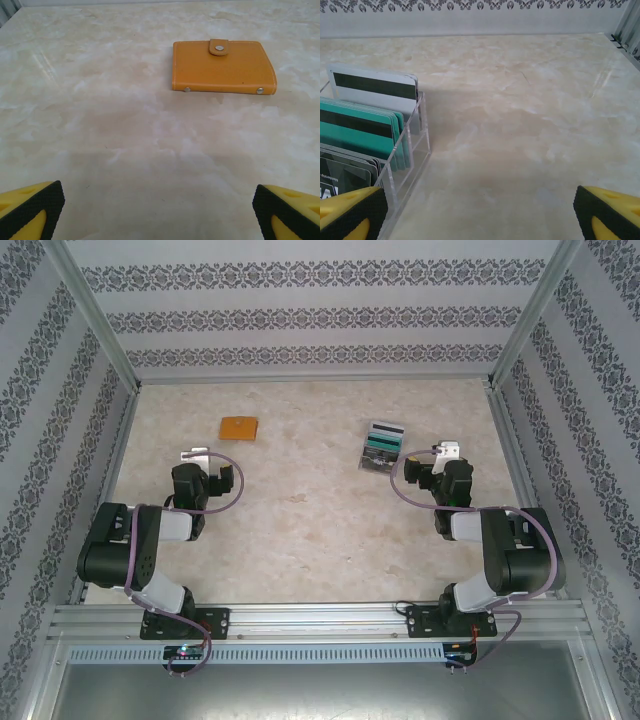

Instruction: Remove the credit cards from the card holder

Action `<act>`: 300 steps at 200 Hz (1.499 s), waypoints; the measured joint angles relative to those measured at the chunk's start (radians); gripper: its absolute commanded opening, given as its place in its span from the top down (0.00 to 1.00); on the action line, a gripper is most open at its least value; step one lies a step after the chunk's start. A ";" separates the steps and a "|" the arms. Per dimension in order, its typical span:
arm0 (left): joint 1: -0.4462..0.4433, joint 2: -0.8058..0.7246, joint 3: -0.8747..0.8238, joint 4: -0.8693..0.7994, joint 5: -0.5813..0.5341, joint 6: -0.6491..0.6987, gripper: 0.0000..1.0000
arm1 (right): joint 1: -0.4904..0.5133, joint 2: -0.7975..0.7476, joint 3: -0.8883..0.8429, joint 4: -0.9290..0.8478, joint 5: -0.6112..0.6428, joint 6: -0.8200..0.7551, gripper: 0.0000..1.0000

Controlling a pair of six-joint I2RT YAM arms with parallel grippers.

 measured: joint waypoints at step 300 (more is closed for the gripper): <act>0.010 0.170 0.975 -1.112 0.014 -0.291 0.06 | -0.036 -0.523 0.092 -0.510 0.139 0.384 0.02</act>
